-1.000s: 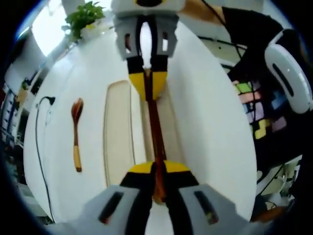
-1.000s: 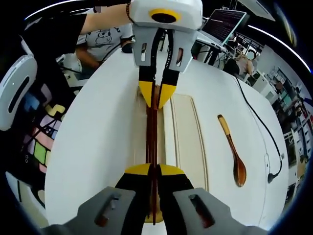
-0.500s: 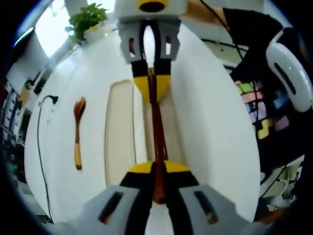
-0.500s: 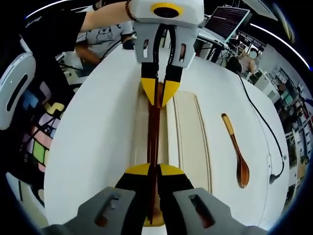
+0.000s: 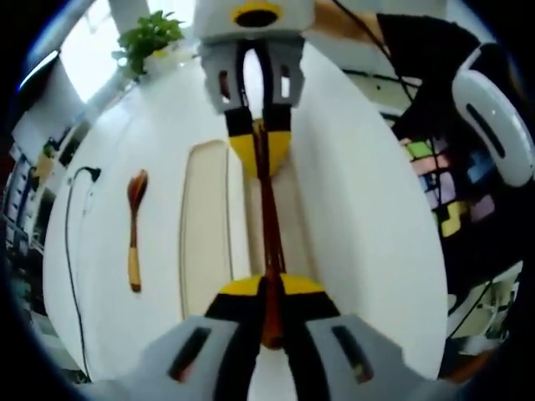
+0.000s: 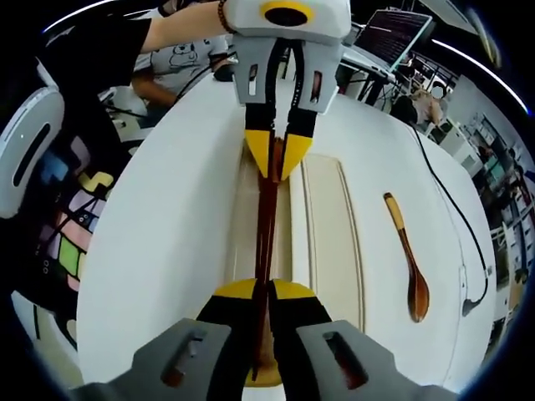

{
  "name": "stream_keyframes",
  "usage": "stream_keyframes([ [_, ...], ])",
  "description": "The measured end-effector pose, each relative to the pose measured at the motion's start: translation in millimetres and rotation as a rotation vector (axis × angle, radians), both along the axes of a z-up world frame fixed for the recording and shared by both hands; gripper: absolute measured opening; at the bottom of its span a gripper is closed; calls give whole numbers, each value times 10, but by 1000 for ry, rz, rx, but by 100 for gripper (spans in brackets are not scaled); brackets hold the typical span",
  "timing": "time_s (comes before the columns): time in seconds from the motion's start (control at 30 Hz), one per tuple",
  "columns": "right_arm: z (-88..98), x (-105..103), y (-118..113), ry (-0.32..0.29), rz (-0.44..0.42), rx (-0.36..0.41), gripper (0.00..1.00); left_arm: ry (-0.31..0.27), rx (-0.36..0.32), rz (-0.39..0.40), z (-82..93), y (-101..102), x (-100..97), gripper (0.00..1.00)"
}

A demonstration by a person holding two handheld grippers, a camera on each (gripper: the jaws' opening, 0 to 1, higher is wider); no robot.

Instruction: Arrange the utensils inside the cutlery case until each visible utensil rests in its matching compartment.

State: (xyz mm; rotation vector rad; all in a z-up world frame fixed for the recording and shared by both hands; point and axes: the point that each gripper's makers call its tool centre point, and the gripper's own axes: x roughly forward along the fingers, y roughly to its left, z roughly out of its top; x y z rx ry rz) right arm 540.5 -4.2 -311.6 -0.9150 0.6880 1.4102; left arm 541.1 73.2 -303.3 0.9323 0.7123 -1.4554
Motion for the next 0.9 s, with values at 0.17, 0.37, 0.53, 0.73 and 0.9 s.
stream_keyframes([
  [0.17, -2, -1, -17, -5, -5, 2, 3, -18, -13, 0, 1, 13, 23, 6],
  [0.37, 4, -6, -39, -3, -7, -2, 3, -25, -29, -4, 15, 17, 4, 7],
  [0.53, 16, -9, -41, -2, -6, -9, 3, -23, -28, 4, 42, 25, -4, 6],
  [0.73, 76, -18, -22, -14, -4, 4, 3, -39, -19, 2, 58, 34, -24, 6],
  [0.9, 92, -31, -47, -19, -9, 8, 3, -60, -22, -5, 84, 21, -28, 6],
])
